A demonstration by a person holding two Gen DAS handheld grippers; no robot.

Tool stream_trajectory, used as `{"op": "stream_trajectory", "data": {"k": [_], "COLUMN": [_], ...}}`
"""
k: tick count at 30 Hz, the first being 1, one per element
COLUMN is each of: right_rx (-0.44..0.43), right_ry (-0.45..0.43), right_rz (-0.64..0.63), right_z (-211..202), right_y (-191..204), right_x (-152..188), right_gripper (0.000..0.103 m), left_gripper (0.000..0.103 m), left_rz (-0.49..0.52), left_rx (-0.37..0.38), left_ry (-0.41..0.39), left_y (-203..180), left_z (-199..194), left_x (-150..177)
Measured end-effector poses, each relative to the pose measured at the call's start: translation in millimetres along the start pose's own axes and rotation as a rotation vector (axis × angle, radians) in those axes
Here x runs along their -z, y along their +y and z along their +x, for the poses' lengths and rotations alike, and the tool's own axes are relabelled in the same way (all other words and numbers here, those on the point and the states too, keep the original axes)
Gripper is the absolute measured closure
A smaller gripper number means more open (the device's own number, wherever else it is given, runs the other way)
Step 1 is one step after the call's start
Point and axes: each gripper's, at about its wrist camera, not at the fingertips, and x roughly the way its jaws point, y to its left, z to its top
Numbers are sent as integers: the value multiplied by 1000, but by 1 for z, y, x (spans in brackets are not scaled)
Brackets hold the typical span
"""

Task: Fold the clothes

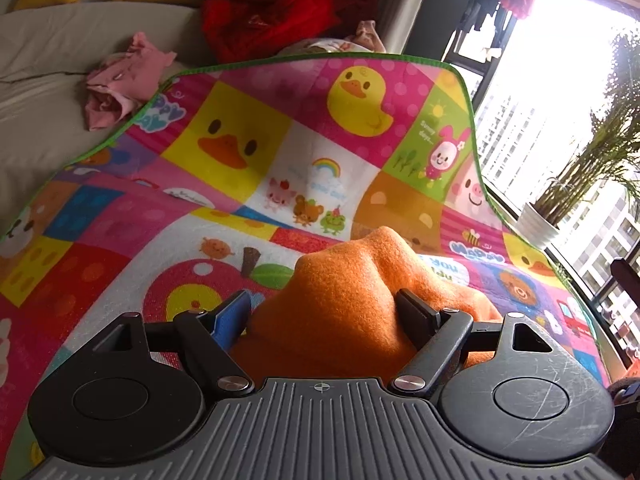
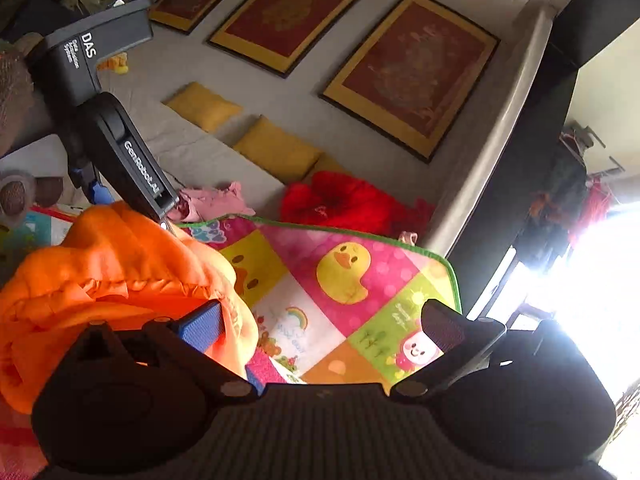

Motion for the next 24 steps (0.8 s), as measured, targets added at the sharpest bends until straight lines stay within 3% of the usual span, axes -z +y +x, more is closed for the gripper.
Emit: {"op": "stream_trajectory", "data": {"k": [3, 5, 8, 12, 15, 17, 24], "right_rx": [-190, -207, -153, -135, -204, -218, -182], "right_ry": [-12, -33, -55, -25, 13, -16, -120], "right_rz": [81, 146, 225, 77, -103, -171, -226], "right_z": [-18, -27, -20, 12, 20, 10, 0], "right_y": [-28, -45, -66, -44, -1, 18, 39], "right_x": [6, 3, -5, -1, 16, 22, 9], "right_gripper": [0, 0, 0, 0, 1, 2, 2], "left_gripper": [19, 19, 19, 19, 19, 18, 18], "left_rz": [-4, -5, -10, -16, -39, -46, -65], "left_rx": [4, 6, 5, 4, 18, 25, 34], "left_ry": [0, -1, -4, -14, -17, -20, -24], "left_y": [1, 2, 1, 1, 5, 8, 8], "left_z": [0, 0, 1, -1, -3, -3, -2], "left_x": [0, 0, 0, 1, 4, 7, 9]}}
